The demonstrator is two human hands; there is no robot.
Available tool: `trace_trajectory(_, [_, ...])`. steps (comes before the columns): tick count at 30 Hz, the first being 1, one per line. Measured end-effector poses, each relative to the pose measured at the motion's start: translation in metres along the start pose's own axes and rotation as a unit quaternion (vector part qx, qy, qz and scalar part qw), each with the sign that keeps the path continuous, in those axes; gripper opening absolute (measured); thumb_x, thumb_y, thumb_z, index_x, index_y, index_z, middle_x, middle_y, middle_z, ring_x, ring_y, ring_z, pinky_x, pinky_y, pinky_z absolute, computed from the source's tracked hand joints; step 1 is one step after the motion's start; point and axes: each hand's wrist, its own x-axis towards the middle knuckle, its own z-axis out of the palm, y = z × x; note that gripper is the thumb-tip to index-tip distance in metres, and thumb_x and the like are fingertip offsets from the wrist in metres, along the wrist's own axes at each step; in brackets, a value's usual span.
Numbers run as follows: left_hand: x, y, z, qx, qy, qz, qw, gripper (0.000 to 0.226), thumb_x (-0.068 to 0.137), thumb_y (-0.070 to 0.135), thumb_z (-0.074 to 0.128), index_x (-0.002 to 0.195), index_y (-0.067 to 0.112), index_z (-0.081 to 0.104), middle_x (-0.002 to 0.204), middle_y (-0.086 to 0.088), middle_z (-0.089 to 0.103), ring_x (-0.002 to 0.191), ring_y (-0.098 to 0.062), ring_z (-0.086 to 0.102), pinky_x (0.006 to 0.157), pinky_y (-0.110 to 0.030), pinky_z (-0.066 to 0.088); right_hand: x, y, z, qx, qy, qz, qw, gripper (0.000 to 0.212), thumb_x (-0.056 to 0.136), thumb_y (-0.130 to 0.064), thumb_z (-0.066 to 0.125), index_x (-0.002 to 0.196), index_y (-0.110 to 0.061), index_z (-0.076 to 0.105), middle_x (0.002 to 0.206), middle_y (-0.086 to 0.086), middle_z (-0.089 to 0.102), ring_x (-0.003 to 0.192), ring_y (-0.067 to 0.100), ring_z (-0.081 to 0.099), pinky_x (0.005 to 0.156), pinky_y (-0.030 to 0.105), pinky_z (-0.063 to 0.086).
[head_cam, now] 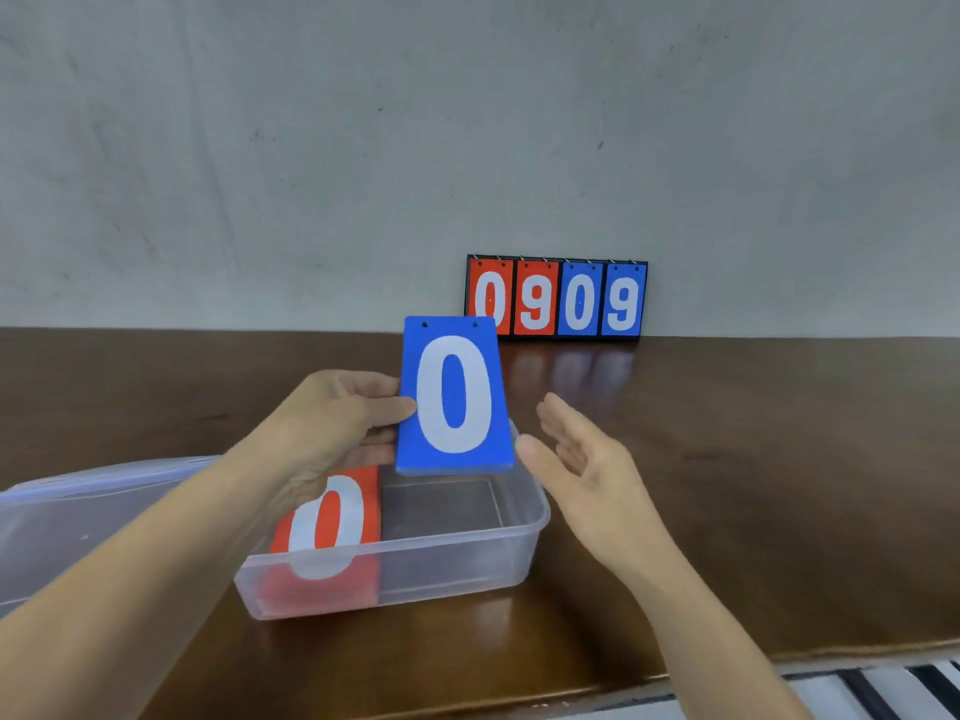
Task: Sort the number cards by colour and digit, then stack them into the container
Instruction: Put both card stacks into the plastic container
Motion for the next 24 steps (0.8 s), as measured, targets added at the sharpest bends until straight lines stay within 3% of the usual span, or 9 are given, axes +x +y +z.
trace_trajectory(4, [0.005, -0.017, -0.016, 0.031, -0.013, -0.05, 0.998, 0.017, 0.094, 0.003, 0.057, 0.107, 0.0, 0.067, 0.098, -0.014, 0.074, 0.091, -0.027, 0.073, 0.08, -0.036, 0.059, -0.013, 0.022, 0.021, 0.005, -0.004, 0.061, 0.998, 0.075, 0.09, -0.045, 0.058, 0.153, -0.03, 0.019, 0.156, -0.017, 0.026, 0.139, 0.0, 0.028, 0.111, 0.023, 0.029])
trace_trajectory(10, [0.004, -0.034, -0.019, 0.056, -0.021, -0.093, 0.994, 0.011, 0.093, 0.004, 0.059, 0.1, 0.001, 0.067, 0.091, -0.012, 0.075, 0.077, -0.02, 0.074, 0.062, -0.027, 0.06, -0.026, 0.025, 0.036, -0.004, 0.004, 0.085, 0.996, 0.055, 0.101, -0.039, 0.038, 0.152, -0.033, 0.019, 0.152, -0.025, 0.024, 0.131, -0.011, 0.022, 0.112, 0.016, 0.024])
trace_trajectory(11, [0.004, -0.036, -0.019, 0.059, -0.021, -0.097, 0.993, 0.01, 0.093, 0.005, 0.059, 0.1, 0.002, 0.066, 0.091, -0.011, 0.076, 0.078, -0.02, 0.074, 0.061, -0.027, 0.06, -0.028, 0.025, 0.038, -0.005, 0.009, 0.082, 0.997, 0.054, 0.101, -0.041, 0.037, 0.152, -0.035, 0.019, 0.151, -0.027, 0.024, 0.13, -0.011, 0.022, 0.11, 0.014, 0.027])
trace_trajectory(13, [0.002, -0.039, -0.019, 0.068, -0.02, -0.099, 0.993, 0.009, 0.093, 0.007, 0.06, 0.1, 0.005, 0.065, 0.089, -0.009, 0.076, 0.08, -0.02, 0.074, 0.065, -0.03, 0.06, -0.032, 0.025, 0.041, -0.005, 0.015, 0.076, 0.997, 0.055, 0.099, -0.043, 0.035, 0.15, -0.037, 0.018, 0.142, -0.033, 0.025, 0.125, -0.016, 0.024, 0.094, -0.003, 0.03])
trace_trajectory(15, [0.0, -0.041, -0.019, 0.078, -0.018, -0.098, 0.992, 0.008, 0.092, 0.01, 0.062, 0.1, 0.01, 0.064, 0.089, -0.007, 0.076, 0.081, -0.019, 0.074, 0.067, -0.032, 0.061, -0.035, 0.027, 0.044, 0.005, 0.025, 0.065, 0.998, 0.053, 0.098, -0.042, 0.034, 0.149, -0.04, 0.017, 0.134, -0.038, 0.024, 0.114, -0.027, 0.026, 0.08, -0.01, 0.029])
trace_trajectory(19, [-0.006, -0.042, -0.019, 0.087, -0.024, -0.099, 0.991, 0.011, 0.094, 0.01, 0.061, 0.104, 0.011, 0.062, 0.091, -0.007, 0.076, 0.082, -0.019, 0.074, 0.072, -0.034, 0.061, -0.04, 0.032, 0.045, 0.056, 0.017, 0.053, 0.997, 0.048, 0.095, -0.044, 0.038, 0.139, -0.048, 0.02, 0.125, -0.045, 0.028, 0.103, -0.04, 0.028, 0.074, -0.007, 0.034])
trace_trajectory(24, [-0.008, -0.039, -0.021, 0.108, -0.029, -0.113, 0.987, 0.021, 0.093, 0.01, 0.061, 0.113, 0.005, 0.062, 0.097, -0.01, 0.075, 0.091, -0.024, 0.073, 0.088, -0.045, 0.057, -0.045, 0.033, 0.044, 0.092, -0.009, 0.042, 0.995, 0.048, 0.09, -0.048, 0.039, 0.133, -0.053, 0.02, 0.126, -0.048, 0.03, 0.117, -0.032, 0.028, 0.08, -0.004, 0.036])
